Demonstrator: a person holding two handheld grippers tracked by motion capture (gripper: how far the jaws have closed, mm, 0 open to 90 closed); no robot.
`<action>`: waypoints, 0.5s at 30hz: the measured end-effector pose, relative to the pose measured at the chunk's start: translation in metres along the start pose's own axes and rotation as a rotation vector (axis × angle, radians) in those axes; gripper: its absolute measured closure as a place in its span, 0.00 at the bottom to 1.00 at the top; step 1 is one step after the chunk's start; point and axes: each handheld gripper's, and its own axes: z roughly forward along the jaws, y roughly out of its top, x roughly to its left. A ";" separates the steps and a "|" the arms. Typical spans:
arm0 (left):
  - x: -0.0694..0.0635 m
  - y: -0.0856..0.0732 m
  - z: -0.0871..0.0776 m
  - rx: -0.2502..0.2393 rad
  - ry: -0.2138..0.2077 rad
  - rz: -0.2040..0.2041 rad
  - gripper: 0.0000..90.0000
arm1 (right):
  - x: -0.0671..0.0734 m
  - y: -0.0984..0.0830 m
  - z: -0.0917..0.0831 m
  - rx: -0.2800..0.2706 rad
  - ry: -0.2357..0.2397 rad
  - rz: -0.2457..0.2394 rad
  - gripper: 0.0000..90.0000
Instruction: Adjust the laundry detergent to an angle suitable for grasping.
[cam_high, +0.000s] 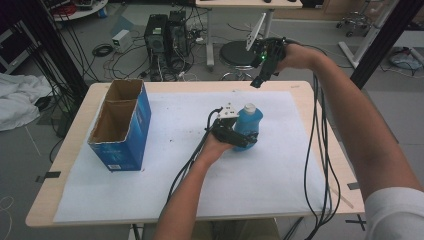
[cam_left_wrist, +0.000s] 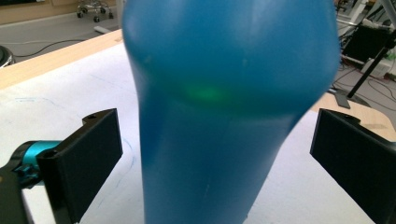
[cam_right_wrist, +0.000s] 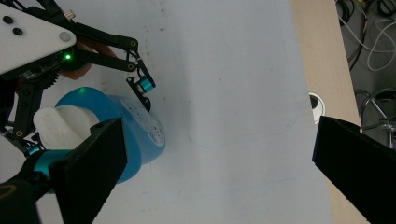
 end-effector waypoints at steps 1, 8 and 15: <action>0.000 0.000 0.000 0.003 0.004 0.004 0.02 | 0.000 0.000 0.000 0.001 0.001 0.001 0.03; 0.001 -0.001 0.002 0.013 -0.013 0.006 0.08 | 0.000 0.001 0.001 0.001 0.001 -0.001 0.03; 0.001 -0.002 0.003 0.009 -0.003 0.003 0.11 | 0.000 0.000 0.000 0.002 0.000 0.000 0.03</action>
